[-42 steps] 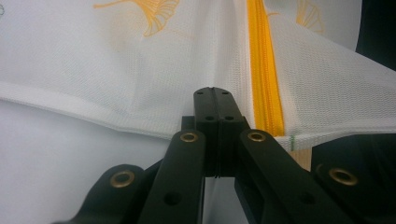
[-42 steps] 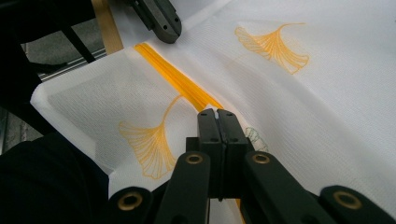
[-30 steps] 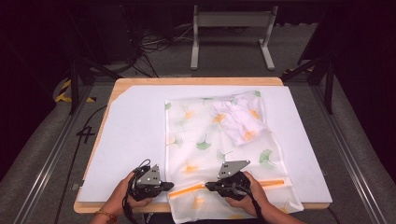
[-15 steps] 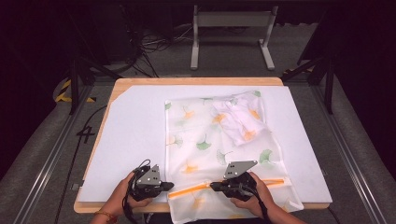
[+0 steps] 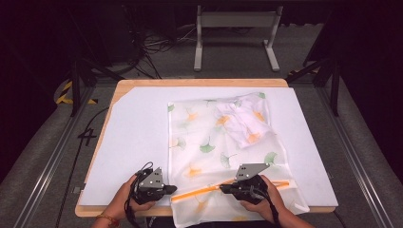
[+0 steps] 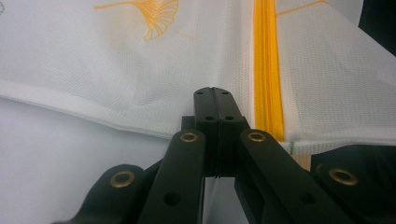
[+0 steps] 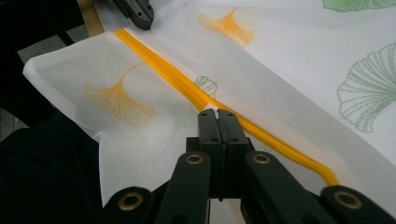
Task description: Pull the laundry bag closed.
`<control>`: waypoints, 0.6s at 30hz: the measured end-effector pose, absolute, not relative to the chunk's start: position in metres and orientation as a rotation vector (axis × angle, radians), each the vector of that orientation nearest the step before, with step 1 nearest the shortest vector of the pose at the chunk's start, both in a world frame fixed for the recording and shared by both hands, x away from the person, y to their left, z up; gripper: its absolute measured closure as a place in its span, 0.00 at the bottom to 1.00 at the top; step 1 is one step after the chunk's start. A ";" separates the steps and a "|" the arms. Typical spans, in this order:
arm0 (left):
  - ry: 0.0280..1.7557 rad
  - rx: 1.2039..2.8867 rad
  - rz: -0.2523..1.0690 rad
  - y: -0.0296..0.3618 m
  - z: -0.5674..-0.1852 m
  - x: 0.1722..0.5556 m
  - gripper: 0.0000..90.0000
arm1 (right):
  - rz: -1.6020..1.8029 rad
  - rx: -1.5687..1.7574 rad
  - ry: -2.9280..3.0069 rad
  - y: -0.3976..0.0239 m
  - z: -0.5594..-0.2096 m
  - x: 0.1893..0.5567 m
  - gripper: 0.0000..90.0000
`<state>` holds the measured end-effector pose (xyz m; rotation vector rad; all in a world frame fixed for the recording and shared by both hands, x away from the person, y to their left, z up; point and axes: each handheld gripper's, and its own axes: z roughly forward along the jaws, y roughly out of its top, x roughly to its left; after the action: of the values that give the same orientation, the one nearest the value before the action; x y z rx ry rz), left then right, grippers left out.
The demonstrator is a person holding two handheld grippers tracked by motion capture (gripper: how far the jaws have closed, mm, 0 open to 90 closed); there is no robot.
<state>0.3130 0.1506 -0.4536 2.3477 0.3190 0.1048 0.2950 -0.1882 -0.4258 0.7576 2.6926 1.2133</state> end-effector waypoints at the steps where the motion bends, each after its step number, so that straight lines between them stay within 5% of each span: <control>1: 0.320 2.347 0.104 0.151 -0.454 0.313 1.00 | 1.219 0.763 2.689 -0.190 -0.425 0.295 1.00; 18: 0.321 2.344 0.101 0.151 -0.454 0.313 1.00 | 1.211 0.801 2.674 -0.207 -0.426 0.293 1.00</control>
<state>0.3134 0.1508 -0.4538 2.3442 0.3205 0.1011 0.2932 -0.2075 -0.4257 0.8014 2.6737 1.2114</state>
